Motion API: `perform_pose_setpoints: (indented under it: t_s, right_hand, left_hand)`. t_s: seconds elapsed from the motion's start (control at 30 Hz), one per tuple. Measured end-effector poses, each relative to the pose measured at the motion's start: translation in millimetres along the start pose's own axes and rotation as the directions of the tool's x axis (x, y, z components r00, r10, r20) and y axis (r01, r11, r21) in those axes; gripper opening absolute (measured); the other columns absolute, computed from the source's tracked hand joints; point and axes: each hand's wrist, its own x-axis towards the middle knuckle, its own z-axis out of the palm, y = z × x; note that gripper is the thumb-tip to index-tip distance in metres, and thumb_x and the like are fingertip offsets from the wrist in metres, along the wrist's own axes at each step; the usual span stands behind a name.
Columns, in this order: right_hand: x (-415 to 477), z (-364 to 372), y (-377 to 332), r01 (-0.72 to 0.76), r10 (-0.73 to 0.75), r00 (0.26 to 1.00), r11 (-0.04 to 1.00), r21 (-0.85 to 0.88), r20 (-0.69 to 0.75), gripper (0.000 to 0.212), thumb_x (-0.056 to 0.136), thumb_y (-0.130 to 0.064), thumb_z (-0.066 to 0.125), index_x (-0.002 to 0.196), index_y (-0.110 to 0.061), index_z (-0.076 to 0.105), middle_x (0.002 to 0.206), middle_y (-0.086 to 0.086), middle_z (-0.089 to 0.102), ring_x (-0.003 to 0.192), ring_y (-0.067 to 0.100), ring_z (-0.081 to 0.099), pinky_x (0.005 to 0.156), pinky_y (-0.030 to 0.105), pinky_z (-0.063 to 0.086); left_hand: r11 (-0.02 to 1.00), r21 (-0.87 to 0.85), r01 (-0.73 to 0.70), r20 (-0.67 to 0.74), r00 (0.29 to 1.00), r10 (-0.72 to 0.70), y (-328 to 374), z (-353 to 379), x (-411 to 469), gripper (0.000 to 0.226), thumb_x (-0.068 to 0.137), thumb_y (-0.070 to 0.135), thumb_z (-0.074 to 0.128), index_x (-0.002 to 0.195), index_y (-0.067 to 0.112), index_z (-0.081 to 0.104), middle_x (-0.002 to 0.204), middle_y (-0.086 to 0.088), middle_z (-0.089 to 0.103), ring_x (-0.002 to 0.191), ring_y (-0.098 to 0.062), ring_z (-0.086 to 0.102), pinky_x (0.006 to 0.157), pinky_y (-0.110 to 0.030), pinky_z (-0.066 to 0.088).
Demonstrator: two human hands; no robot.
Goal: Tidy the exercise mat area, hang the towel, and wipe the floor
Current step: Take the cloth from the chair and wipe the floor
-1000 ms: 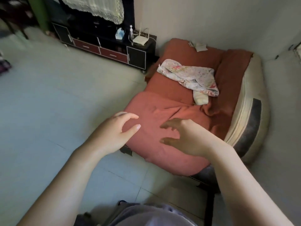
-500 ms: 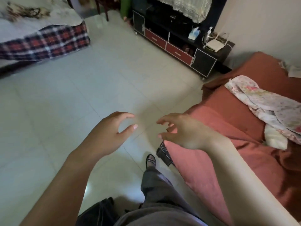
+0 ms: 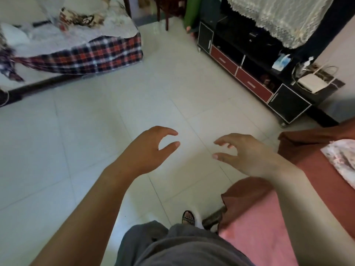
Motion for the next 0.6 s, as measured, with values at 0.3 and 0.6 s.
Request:
perform_pose_setpoints:
  t_s: [0.3, 0.6]
  right_hand:
    - [181, -14, -55, 0.159, -0.159, 0.983, 0.987, 0.009, 0.09, 0.034, 0.084, -0.055, 0.055, 0.115, -0.039, 0.054, 0.114, -0.023, 0.053, 0.102, -0.001, 0.049, 0.077, 0.015, 0.037]
    - [417, -32, -165, 0.191, -0.172, 0.949, 0.981, -0.047, 0.263, 0.045, 0.085, -0.052, 0.057, 0.126, -0.035, 0.048, 0.124, -0.016, 0.051, 0.106, 0.007, 0.051, 0.081, 0.022, 0.036]
  left_hand:
    - [0.988, -0.084, 0.129, -0.097, 0.986, -0.137, -85, -69, 107, 0.037, 0.09, 0.047, 0.047, 0.126, 0.036, 0.049, 0.135, 0.014, 0.047, 0.11, 0.006, 0.037, 0.09, -0.016, 0.028]
    - [0.97, 0.007, 0.244, -0.116, 0.963, -0.241, -221, -205, 234, 0.04, 0.09, 0.047, 0.047, 0.128, 0.034, 0.048, 0.138, 0.011, 0.046, 0.121, -0.009, 0.046, 0.091, -0.019, 0.033]
